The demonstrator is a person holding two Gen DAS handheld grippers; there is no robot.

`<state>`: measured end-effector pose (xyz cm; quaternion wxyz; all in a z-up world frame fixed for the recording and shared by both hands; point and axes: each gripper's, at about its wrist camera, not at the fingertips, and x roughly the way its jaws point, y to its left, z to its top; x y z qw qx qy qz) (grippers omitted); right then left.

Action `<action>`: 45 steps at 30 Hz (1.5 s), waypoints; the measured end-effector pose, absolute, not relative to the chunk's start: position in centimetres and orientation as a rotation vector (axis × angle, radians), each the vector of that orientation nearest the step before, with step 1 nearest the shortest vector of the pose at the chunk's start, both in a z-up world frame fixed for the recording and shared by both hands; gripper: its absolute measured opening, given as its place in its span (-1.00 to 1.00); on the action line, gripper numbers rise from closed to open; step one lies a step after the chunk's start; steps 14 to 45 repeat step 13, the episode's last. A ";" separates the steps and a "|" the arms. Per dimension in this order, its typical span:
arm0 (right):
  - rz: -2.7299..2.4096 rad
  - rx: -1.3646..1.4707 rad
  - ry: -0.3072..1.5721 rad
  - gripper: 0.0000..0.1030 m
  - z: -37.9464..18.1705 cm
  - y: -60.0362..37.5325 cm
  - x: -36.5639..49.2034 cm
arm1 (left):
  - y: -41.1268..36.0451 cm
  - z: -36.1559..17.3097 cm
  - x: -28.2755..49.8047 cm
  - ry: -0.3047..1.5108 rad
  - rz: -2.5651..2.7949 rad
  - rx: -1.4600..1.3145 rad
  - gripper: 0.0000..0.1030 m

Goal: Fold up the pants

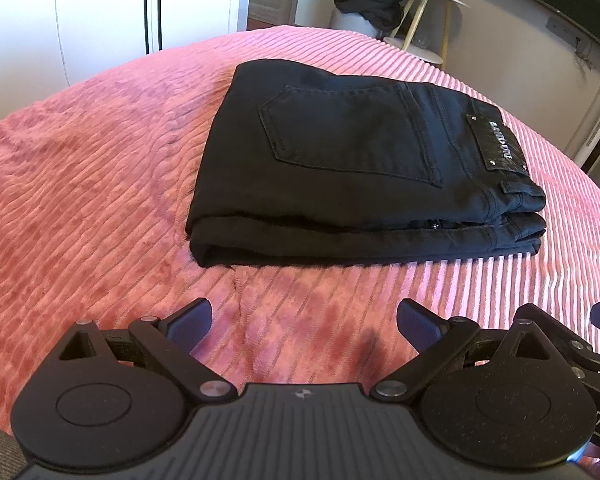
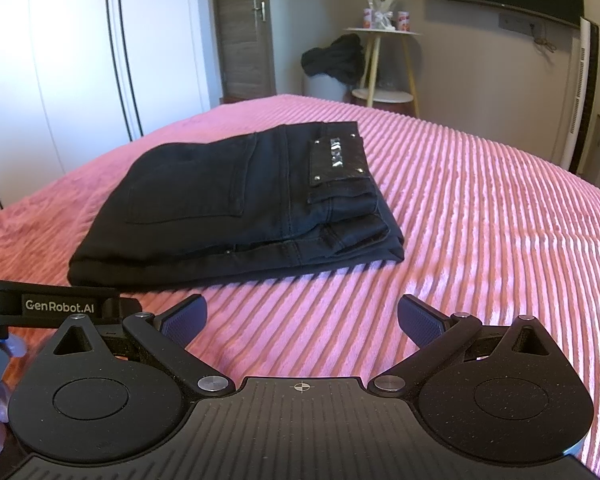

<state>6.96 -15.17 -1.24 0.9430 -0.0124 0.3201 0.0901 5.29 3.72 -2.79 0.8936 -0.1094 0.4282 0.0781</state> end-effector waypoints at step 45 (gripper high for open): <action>0.177 -0.023 0.655 1.00 -1.2 -15.3 6.9 | 3.3 -3.3 5.6 0.930 0.168 -0.188 0.92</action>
